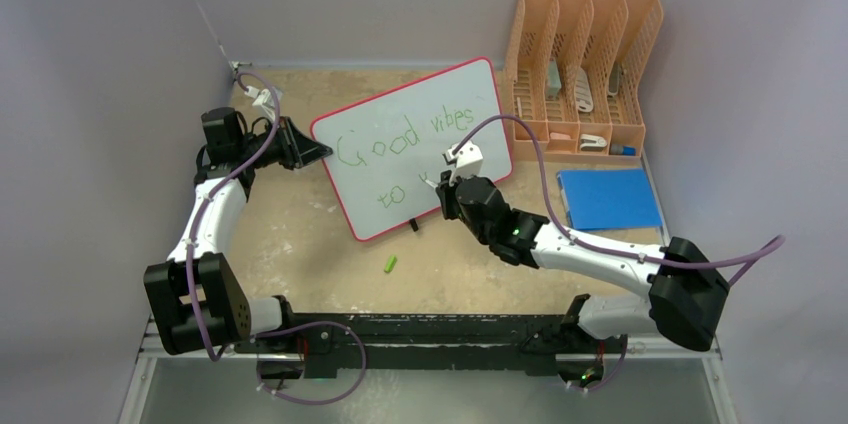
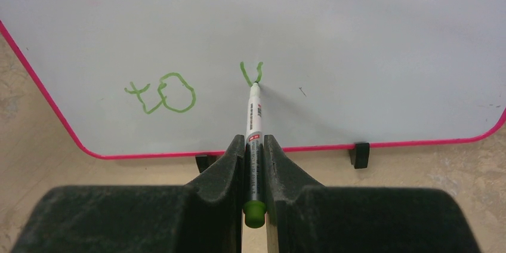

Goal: Write a sentence on the whiteboard

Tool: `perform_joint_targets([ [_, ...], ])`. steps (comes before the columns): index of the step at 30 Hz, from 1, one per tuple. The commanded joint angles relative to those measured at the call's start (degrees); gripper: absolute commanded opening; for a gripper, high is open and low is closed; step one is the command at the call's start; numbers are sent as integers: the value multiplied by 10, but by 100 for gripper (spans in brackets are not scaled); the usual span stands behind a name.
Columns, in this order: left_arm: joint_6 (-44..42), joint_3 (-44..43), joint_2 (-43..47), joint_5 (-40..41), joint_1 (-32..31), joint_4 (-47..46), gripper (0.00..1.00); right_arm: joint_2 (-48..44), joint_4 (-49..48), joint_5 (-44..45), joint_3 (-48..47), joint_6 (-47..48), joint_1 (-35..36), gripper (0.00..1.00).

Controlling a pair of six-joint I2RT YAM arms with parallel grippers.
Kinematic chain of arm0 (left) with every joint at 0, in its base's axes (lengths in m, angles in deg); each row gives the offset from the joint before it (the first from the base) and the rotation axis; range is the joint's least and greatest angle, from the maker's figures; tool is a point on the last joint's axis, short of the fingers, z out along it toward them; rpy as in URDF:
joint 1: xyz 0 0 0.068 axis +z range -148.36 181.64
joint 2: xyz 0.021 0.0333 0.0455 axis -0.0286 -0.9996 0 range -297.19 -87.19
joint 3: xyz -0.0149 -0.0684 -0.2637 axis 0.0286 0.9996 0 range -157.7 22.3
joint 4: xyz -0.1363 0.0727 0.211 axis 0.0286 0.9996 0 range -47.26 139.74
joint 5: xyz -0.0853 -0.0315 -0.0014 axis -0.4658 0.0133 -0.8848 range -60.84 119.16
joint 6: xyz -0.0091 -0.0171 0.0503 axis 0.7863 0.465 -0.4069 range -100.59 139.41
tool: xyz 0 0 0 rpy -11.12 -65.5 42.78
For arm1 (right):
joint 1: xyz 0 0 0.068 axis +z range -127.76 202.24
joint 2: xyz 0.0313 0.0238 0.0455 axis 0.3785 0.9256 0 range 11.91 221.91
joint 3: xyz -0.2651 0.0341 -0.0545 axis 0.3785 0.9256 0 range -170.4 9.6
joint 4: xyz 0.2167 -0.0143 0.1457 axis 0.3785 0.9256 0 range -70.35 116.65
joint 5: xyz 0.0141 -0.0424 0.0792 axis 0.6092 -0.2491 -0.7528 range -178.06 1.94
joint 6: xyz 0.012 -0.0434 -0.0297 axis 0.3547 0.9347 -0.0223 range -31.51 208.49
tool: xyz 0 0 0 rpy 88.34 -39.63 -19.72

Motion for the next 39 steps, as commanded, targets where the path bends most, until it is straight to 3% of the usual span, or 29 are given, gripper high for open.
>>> perform_joint_targets([
  [1,-8,-6,3,31,-1,1,0,-5,5,-7,7,-10,0,0],
  [26,-7,-6,3,29,-1,-2,0,-3,22,-20,12,-16,18,0],
  [39,-7,-5,3,29,-1,0,0,-48,45,-10,-12,-11,16,0],
])
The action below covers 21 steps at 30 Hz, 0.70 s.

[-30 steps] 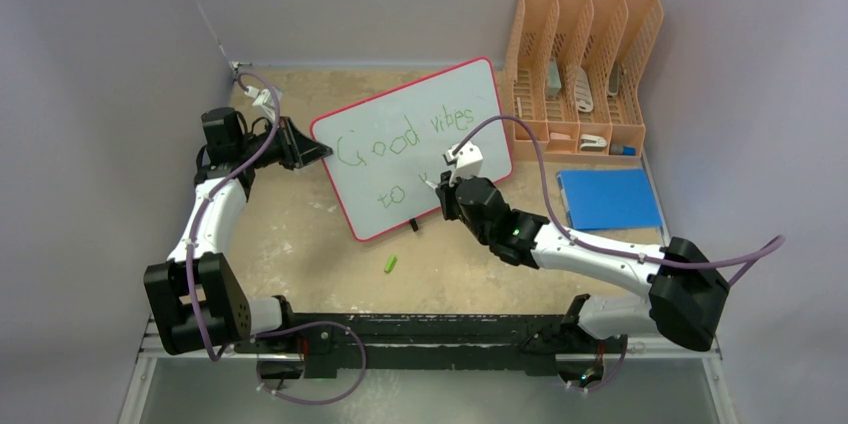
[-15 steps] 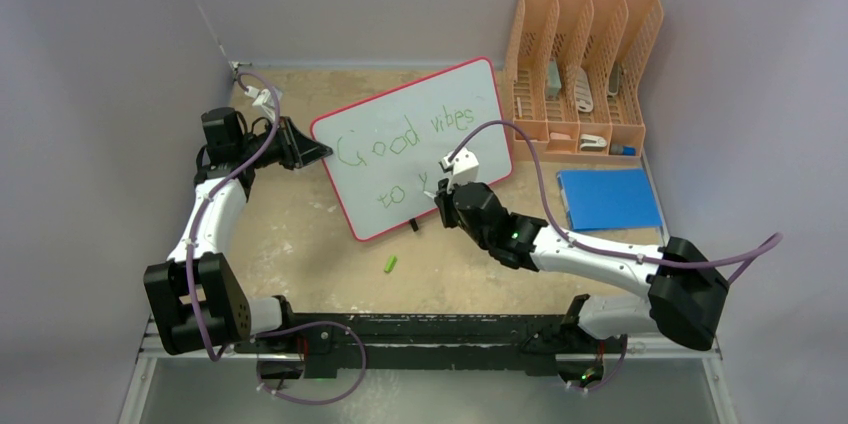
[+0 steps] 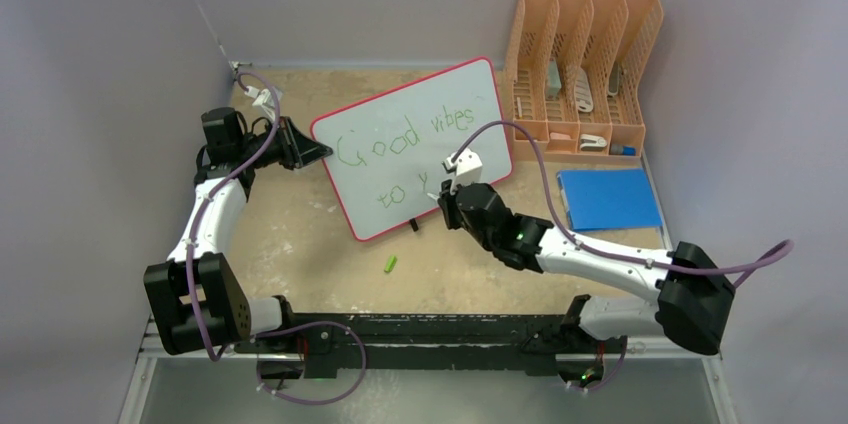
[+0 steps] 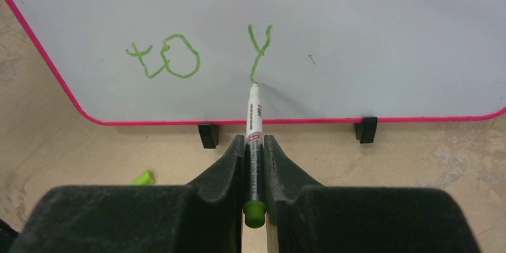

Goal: Write a sentence on the whiteboard

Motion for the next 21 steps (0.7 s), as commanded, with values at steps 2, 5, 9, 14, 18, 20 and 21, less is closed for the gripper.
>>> perform_joint_targets([
  [2,-8,-6,3,31,-1,0,0,-36,-12,7,-20,-1,-3,0],
  [5,-8,-4,4,31,-1,0,0,-42,-24,9,-17,-2,-11,0],
  [9,-8,-4,3,29,-1,-1,0,-38,-39,19,-21,-2,-19,0],
  [14,-8,-4,3,30,-1,0,0,-26,-61,27,-25,0,-30,0],
  [18,-8,-5,3,30,-1,0,0,-22,-72,29,-28,4,-37,0],
  [20,-8,-5,3,30,-1,1,0,-21,-75,29,-29,4,-40,0],
  [21,-8,-5,3,30,-1,0,0,-21,-76,28,-29,5,-41,0],
])
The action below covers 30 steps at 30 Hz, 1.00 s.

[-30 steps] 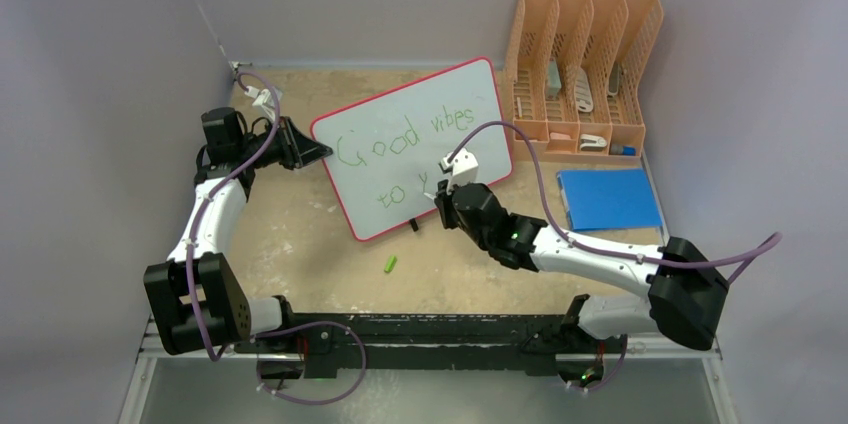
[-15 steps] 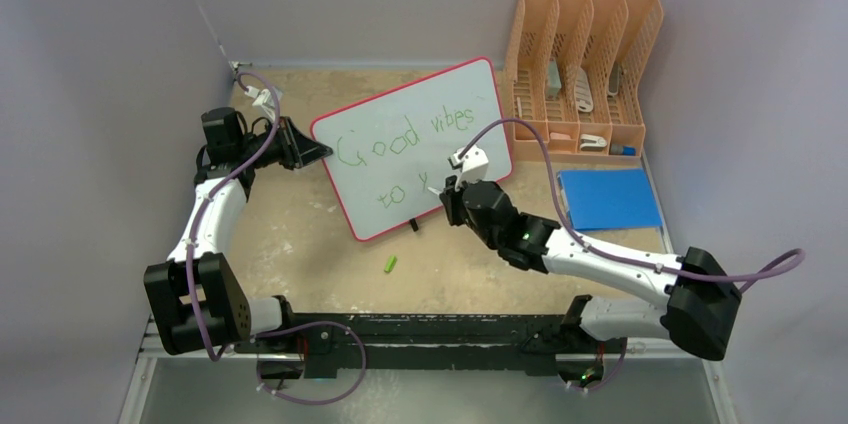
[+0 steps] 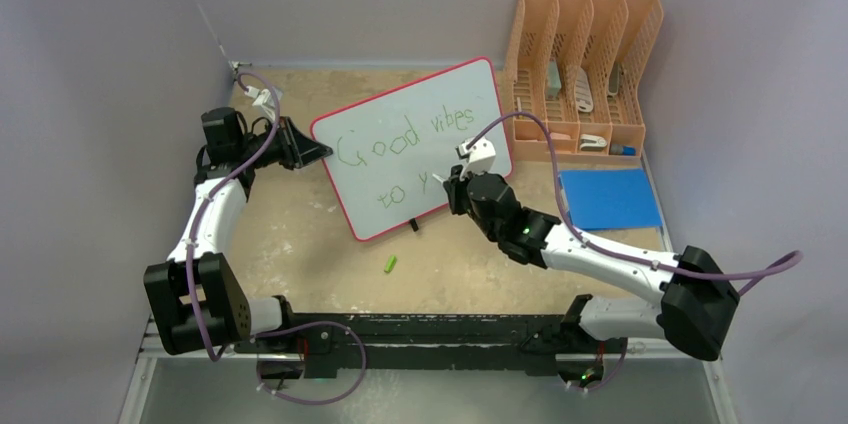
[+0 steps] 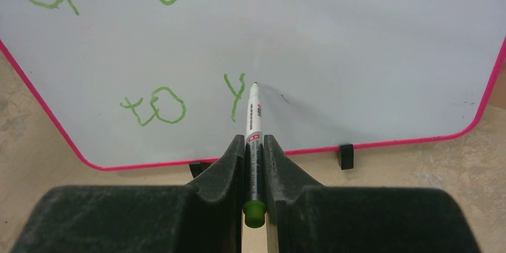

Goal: Write a sentence on the whiteboard

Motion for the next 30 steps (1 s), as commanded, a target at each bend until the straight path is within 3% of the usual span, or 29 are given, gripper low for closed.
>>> perform_joint_targets([
  [1,-8,-4,3,31,-1,0,0,-1,-36,16,-27,4,-8,0],
  [30,-8,-5,3,30,-1,0,0,16,-42,-8,-28,3,-14,0],
])
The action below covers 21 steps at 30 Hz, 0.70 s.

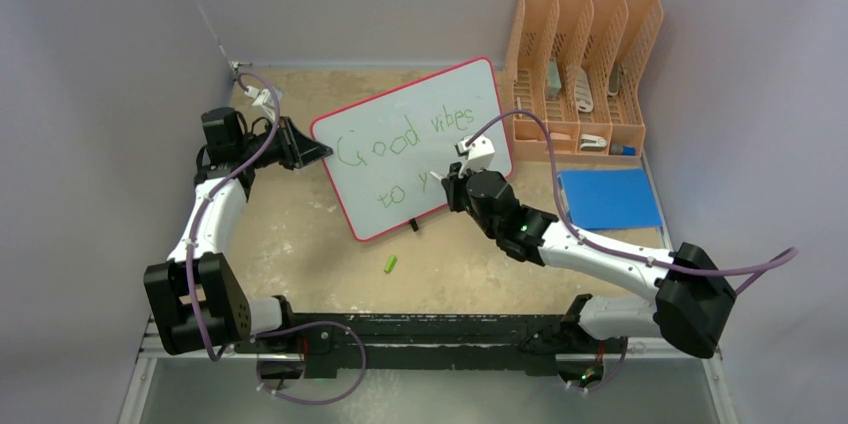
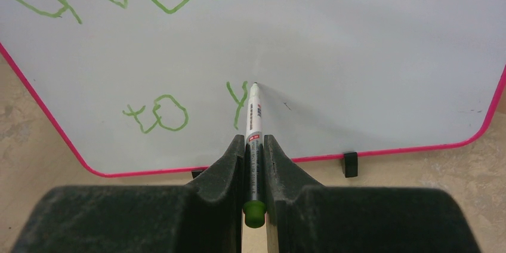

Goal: Write a sentence on the whiteboard

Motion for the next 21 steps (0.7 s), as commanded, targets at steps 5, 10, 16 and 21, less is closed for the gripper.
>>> perform_joint_targets([
  [5,-8,-6,3,30,-1,0,0,11,-23,-7,-23,3,-3,0],
  [10,-8,-6,3,29,-1,-1,0,14,-21,-11,-19,2,-3,0],
  [16,-8,-6,3,30,-1,1,0,12,-12,-24,-13,0,-3,0],
  [21,-8,-5,2,31,-1,0,0,4,1,-31,-6,-3,-3,0],
])
